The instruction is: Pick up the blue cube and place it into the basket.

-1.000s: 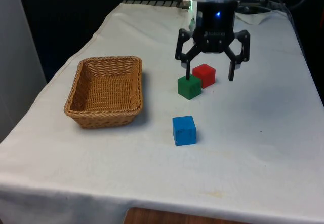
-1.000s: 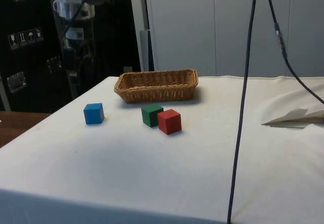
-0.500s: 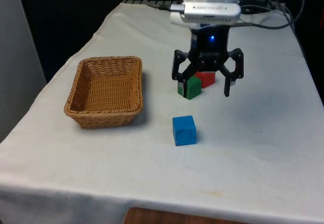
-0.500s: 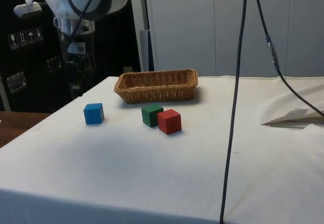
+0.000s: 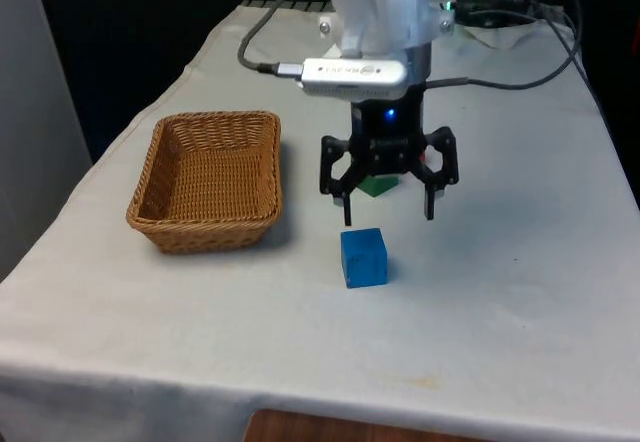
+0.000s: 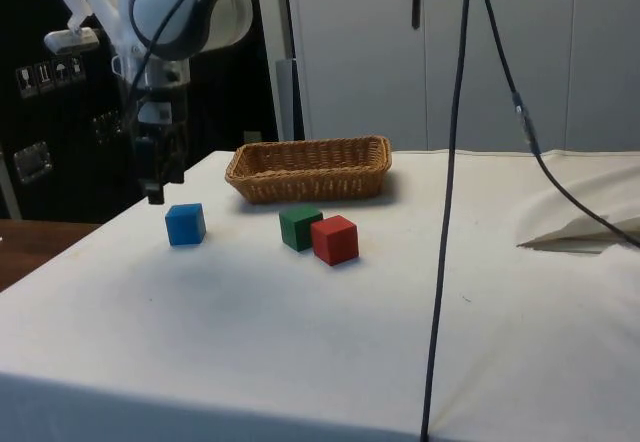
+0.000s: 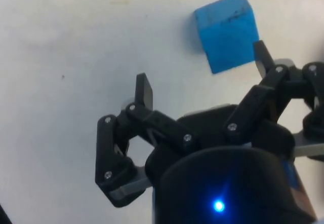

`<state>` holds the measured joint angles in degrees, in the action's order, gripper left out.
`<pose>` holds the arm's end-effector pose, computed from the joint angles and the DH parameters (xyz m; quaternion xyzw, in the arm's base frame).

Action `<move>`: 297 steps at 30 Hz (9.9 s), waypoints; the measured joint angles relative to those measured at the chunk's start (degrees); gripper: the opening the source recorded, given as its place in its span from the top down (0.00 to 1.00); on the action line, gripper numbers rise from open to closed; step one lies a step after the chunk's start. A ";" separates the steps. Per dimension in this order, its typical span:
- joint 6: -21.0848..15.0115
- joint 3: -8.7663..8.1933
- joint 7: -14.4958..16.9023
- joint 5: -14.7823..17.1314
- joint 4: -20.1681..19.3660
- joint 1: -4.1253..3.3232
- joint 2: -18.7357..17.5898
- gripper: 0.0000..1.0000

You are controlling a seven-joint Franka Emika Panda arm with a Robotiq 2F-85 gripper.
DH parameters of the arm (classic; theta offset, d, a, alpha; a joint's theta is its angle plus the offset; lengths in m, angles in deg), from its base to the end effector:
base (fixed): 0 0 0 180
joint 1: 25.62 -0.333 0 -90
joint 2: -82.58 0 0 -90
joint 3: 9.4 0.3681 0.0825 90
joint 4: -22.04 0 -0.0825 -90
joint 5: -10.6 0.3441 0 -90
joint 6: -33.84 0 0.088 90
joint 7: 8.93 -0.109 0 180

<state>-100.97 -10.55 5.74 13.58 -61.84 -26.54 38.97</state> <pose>0.7381 0.0015 0.3018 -0.9916 -0.1116 -0.0651 0.0045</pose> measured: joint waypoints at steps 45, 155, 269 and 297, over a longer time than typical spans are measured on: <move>1.78 -0.97 7.79 2.18 4.24 0.34 -4.24 0.00; 2.29 -4.01 23.78 2.41 4.18 0.80 -3.72 1.00; -4.70 -20.57 42.34 11.63 -19.19 3.21 9.34 1.00; -10.66 -20.51 44.12 16.73 -20.23 3.32 5.10 0.53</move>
<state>-111.63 -31.06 49.86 30.31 -82.07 -23.22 44.07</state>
